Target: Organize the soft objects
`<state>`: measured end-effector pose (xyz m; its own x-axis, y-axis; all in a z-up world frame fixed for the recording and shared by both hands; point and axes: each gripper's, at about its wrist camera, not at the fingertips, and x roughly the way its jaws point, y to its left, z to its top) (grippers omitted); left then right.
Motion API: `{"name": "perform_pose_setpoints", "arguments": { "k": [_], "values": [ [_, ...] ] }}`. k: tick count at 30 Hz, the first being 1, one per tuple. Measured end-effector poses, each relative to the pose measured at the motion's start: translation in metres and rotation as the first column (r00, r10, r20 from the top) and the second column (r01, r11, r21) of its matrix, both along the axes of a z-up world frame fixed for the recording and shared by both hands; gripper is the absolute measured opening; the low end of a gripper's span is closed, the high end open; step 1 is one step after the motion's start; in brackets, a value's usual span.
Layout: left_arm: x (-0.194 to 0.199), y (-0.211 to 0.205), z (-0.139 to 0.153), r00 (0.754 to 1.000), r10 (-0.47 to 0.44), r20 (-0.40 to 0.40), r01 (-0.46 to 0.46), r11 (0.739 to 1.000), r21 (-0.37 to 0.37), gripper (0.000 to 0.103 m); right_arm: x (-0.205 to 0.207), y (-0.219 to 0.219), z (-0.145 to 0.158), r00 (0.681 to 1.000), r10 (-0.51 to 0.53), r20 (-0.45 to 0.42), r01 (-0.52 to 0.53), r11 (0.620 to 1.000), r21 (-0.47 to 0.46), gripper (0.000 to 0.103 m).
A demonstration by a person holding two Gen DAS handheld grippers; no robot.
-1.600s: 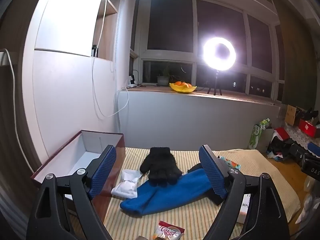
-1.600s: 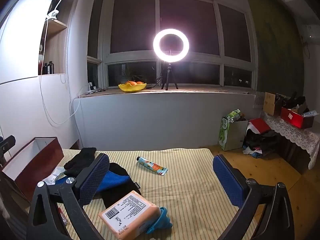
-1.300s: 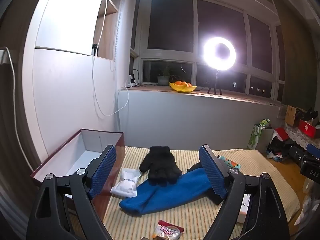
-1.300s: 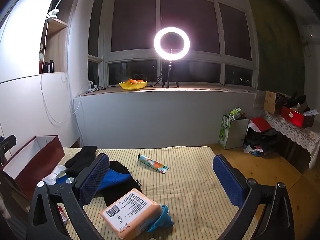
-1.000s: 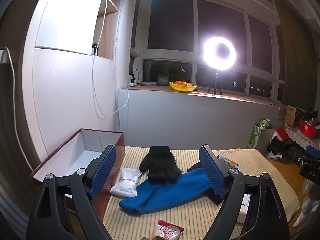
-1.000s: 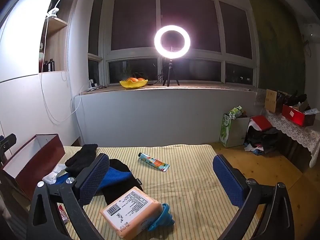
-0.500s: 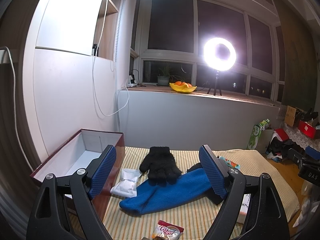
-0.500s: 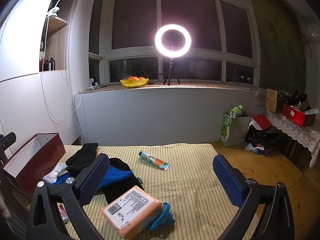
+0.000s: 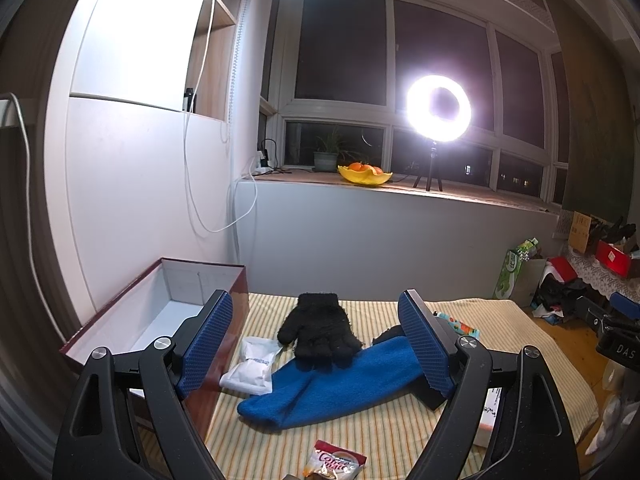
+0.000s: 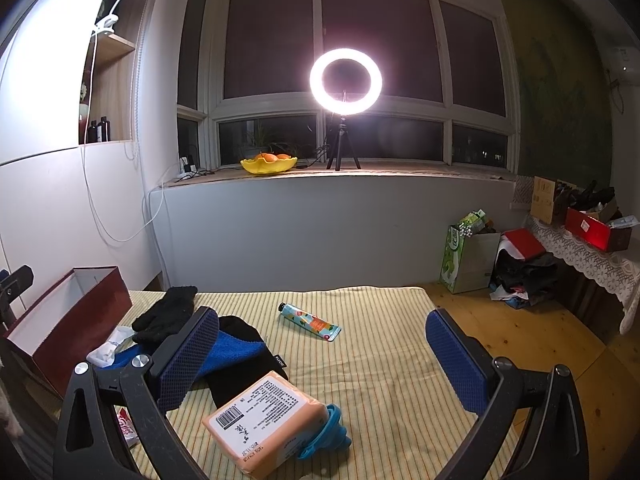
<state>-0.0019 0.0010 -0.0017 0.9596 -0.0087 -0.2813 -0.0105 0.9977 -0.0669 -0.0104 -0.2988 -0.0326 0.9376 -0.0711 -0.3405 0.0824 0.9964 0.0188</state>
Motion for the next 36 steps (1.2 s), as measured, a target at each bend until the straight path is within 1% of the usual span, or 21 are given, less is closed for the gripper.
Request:
{"name": "perform_pose_setpoints", "arguments": {
  "k": [28,36],
  "values": [
    [0.0031,0.0015,-0.0016,1.0,-0.009,-0.013,0.009,1.0,0.002,0.085,0.0049,0.003,-0.0027,1.0,0.01,-0.019,-0.01,1.0,0.002,0.102],
    [0.0064,0.0006,-0.0086,0.999,-0.012,-0.038,0.012,1.0,-0.003,0.085,0.0069,0.0022,-0.0065,0.999,0.021,-0.039,-0.02,1.0,0.009,0.102]
  ]
}}
